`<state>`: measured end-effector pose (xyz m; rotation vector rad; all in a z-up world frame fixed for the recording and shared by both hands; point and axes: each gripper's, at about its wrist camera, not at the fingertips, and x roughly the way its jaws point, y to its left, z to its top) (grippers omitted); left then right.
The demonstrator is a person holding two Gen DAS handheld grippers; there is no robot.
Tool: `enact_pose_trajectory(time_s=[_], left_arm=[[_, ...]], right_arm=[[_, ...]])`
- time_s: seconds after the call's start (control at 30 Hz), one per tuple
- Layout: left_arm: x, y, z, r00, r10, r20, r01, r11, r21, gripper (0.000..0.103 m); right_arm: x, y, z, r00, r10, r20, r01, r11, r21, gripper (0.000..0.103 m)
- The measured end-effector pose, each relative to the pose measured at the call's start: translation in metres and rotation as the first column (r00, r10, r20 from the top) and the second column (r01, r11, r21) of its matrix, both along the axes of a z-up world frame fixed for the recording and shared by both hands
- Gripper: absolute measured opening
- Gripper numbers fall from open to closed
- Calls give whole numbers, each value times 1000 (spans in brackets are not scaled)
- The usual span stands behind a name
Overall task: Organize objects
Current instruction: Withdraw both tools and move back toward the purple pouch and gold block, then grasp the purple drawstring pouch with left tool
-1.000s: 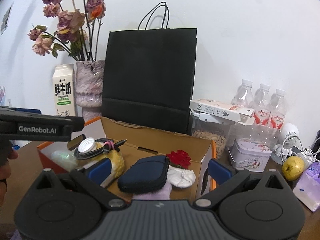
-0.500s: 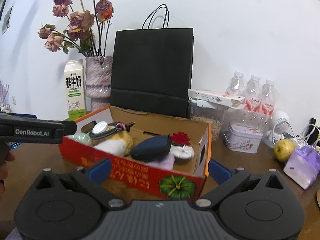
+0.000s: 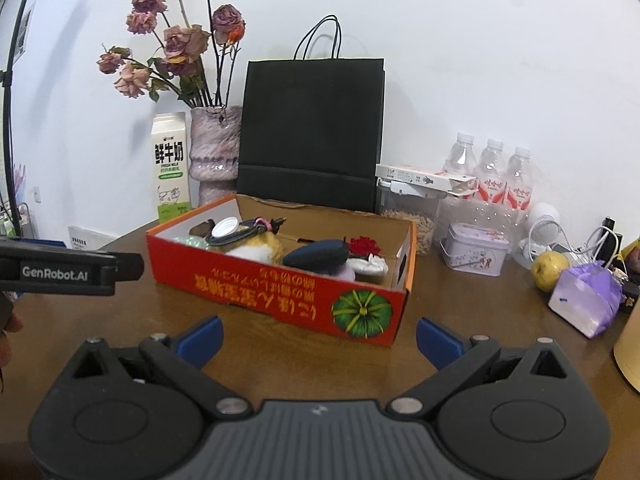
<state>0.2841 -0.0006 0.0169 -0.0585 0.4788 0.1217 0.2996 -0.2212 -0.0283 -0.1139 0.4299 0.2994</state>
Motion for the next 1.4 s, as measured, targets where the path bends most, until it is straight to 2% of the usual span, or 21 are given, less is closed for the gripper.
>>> enact_pose_trajectory(time_s=[0.43,0.7,1.03,1.2,1.4], left_arm=[[-55,0,-29,997,11,-76,-11,1000,4,103],[-75,-6,-41,993,-31,-114,32,999,2,103],[-68,-20,-50,980,-48,-194,55,998,35,103],[-61,-21,-56,971,-94,-219,94,996,-14,103],[-49,-28,-58,964,-129,-233,133,991,0,103]], right_arm=[[-50,-17,-26,999,-13,-38,12,1000,-16,103],[-69,-29,-48,997,-37,-73,34,999,-35,103],[-73,-41,-52,996,-59,-73,60,998,9,103],[-74,-39,-54,996,-44,-80,44,999,2,103],[-71,-41,-55,993,-58,-100,59,998,12,103]])
